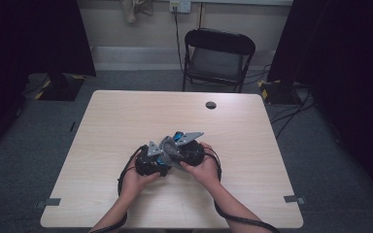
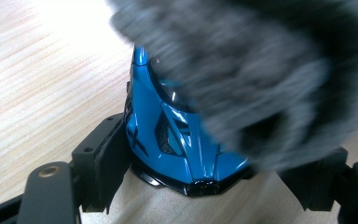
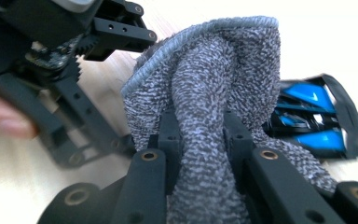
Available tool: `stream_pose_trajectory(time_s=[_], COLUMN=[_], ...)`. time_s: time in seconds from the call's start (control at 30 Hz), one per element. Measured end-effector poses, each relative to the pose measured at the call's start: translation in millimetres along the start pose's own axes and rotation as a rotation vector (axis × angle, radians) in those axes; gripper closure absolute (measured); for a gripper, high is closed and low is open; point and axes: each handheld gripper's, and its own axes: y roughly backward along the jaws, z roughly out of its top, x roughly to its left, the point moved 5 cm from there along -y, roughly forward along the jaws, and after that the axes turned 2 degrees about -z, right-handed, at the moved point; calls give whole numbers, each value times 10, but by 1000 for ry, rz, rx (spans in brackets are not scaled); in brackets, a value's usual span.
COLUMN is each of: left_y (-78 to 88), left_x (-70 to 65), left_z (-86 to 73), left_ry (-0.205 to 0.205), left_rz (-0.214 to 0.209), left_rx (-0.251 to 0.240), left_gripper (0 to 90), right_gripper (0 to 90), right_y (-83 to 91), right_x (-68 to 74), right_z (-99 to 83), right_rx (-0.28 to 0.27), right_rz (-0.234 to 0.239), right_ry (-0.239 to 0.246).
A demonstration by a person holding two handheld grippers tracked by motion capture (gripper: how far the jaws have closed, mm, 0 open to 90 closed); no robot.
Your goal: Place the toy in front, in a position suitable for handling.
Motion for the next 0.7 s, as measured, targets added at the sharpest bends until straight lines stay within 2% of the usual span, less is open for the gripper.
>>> stream_pose_trajectory(time_s=[0.07, 0.1, 0.23, 0.3, 0.5, 0.7], left_y=[3, 3, 4, 5, 4, 9], left_x=[6, 6, -1, -2, 0, 11], left_z=[1, 1, -4, -6, -6, -7], left_ry=[-8, -8, 5, 8, 11, 1], left_rz=[5, 5, -1, -2, -1, 4], left_rx=[1, 1, -2, 0, -1, 5], left_gripper=[232, 231, 232, 232, 232, 232], right_gripper=[740, 739, 739, 738, 731, 733], right_y=[-69, -105, -186, -196, -207, -225], right_x=[20, 29, 64, 60, 67, 24], right_z=[16, 10, -15, -17, -1, 33], right_rx=[7, 20, 27, 20, 27, 33], right_rz=[19, 10, 15, 20, 7, 2], right_ry=[27, 33, 32, 19, 44, 31])
